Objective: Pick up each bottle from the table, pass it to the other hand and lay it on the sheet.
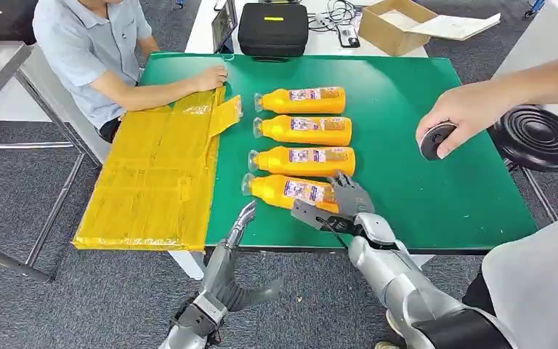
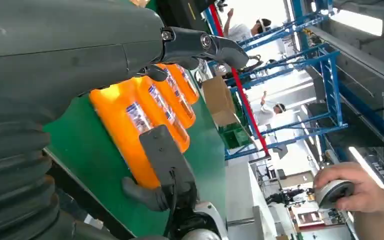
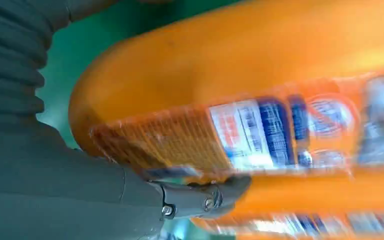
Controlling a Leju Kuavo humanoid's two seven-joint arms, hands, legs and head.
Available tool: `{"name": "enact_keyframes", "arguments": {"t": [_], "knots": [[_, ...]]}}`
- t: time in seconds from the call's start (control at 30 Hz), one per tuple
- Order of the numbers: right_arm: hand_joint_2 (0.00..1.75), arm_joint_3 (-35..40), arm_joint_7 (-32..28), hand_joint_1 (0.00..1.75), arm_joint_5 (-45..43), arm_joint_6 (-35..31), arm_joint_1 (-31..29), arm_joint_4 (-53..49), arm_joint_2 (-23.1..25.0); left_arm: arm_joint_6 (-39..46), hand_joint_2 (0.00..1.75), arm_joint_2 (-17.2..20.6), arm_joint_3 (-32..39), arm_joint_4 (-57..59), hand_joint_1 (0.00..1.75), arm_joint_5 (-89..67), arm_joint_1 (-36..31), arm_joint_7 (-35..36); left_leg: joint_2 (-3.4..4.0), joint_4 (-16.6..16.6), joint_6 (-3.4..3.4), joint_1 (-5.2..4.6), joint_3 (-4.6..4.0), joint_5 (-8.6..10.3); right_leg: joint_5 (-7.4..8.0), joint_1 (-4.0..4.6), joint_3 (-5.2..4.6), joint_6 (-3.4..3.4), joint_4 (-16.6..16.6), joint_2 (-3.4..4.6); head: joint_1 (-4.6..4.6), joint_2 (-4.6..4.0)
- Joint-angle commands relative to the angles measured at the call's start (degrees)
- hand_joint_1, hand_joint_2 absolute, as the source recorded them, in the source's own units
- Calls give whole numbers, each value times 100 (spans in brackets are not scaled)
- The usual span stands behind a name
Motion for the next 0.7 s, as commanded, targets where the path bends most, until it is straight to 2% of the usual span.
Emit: {"name": "enact_keyframes", "arguments": {"t": [0.03, 0.2, 0.43, 0.5, 0.57, 0.7], "knots": [[175, 101, 1, 175, -192, 532, -210, 556, -33, -2, 175, 56, -53, 383, 0, 12, -248, 31, -8, -5, -4, 1, 17, -1, -4, 2, 20, -8, -4, -9, 0, 0], [175, 27, -68, 175, -257, 530, -145, 559, -41, 3, 175, 45, -48, 390, 0, 16, -241, 22, -10, -9, -7, 3, 53, -6, -10, 4, 56, -11, -8, -12, -2, 0], [175, -6, -70, 175, -289, 588, -141, 584, -40, 11, 175, 45, -40, 386, 0, 19, -233, 18, -7, -7, -6, 5, 50, -3, -6, 6, 51, -10, -8, -12, 0, 0], [175, -268, -53, 175, -547, 725, -89, 570, -18, 15, 175, 45, -26, 387, 0, 28, -227, 13, -8, -7, -6, 4, 53, -4, -7, 6, 54, -10, -8, -12, 0, 0], [175, -582, -420, 175, -881, 659, -13, 478, -4, 48, 175, 33, 21, 357, 0, 56, -195, 6, -6, -7, -4, 4, 53, -3, -5, 5, 54, -7, -9, -11, 0, 0], [175, -1107, -1739, 175, -1542, 283, 220, 173, 142, 141, 175, -98, 415, 158, 0, 462, -51, 271, -6, -9, -7, 6, 74, -6, -8, 8, 77, -11, -12, -10, 0, 0]]}}
